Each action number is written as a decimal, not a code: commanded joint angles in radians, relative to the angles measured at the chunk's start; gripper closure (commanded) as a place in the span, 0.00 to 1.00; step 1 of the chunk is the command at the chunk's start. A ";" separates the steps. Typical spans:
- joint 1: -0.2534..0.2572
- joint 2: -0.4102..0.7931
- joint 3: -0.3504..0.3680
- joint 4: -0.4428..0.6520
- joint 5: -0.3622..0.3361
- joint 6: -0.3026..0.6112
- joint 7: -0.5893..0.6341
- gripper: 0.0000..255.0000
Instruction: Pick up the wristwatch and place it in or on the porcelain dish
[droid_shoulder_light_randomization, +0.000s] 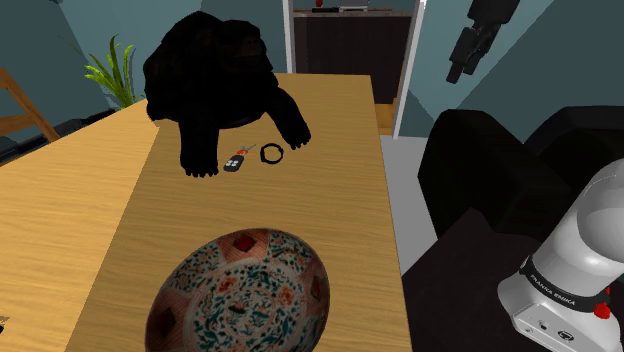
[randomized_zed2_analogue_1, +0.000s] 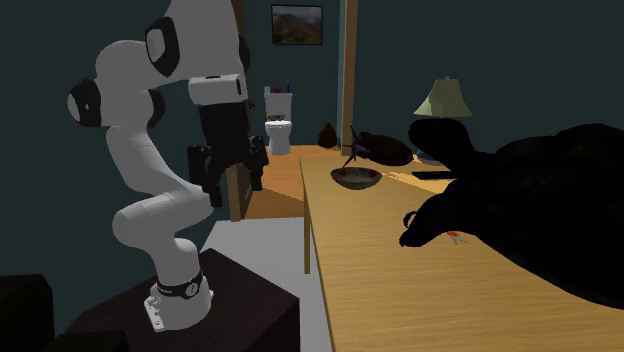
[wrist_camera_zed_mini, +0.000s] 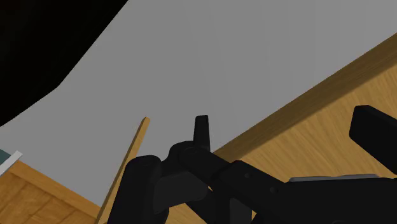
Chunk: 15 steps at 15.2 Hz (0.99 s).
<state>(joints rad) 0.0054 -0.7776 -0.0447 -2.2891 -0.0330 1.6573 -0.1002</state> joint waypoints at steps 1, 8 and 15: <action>0.000 0.000 0.000 0.000 0.000 0.000 0.000 0.00; 0.044 0.135 0.113 0.025 0.083 0.093 0.138 0.00; 0.079 0.311 0.220 0.107 0.136 0.181 0.269 0.00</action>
<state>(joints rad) 0.0798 -0.4927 0.1602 -2.1940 0.0967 1.8251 0.1495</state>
